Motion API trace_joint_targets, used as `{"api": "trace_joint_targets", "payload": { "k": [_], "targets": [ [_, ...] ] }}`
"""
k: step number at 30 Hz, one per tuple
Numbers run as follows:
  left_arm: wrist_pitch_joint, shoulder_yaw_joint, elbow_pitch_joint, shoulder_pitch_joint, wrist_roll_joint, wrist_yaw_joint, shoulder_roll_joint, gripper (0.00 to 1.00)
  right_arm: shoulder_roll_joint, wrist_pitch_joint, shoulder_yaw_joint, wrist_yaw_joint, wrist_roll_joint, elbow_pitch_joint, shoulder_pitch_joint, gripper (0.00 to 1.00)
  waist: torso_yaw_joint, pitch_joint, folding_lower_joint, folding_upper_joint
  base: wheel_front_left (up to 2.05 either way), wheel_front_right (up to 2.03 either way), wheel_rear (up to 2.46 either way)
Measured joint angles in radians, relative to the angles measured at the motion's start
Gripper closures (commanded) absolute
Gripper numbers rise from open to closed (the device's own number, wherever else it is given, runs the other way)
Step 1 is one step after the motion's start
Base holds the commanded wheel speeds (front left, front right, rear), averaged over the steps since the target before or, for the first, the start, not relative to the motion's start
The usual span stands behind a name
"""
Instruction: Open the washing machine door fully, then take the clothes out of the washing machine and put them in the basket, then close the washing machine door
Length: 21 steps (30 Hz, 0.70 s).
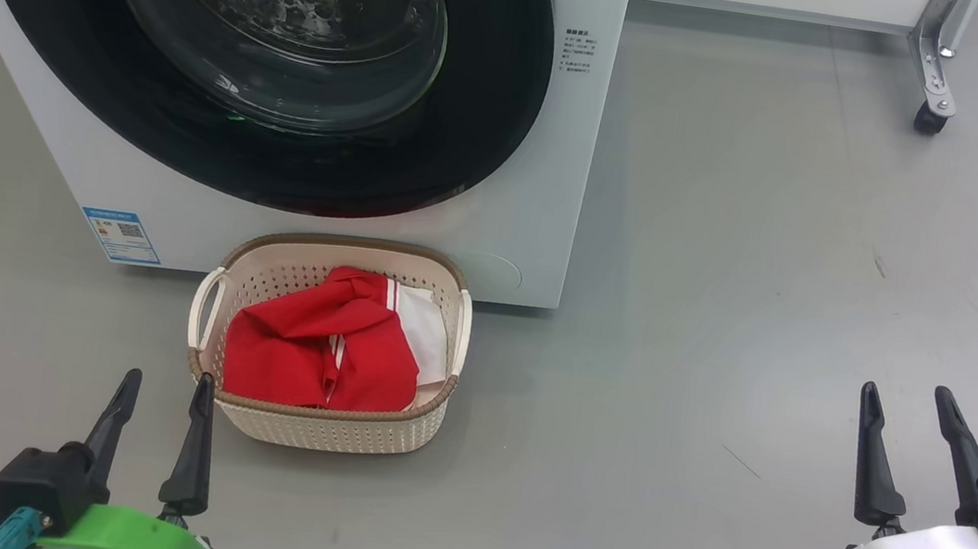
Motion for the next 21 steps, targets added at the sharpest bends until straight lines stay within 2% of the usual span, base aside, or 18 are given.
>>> {"api": "trace_joint_targets", "payload": {
  "k": [21],
  "targets": [
    [0.000, -0.010, 0.022, 0.000, 0.058, 0.000, 0.000, 0.00, 0.026, 0.000, -0.031, 0.011, -0.049, -0.052, 0.058, 0.00, 0.003, -0.002, 0.0000, 0.0000, 0.00, 0.00, 0.00]
  ]
}}
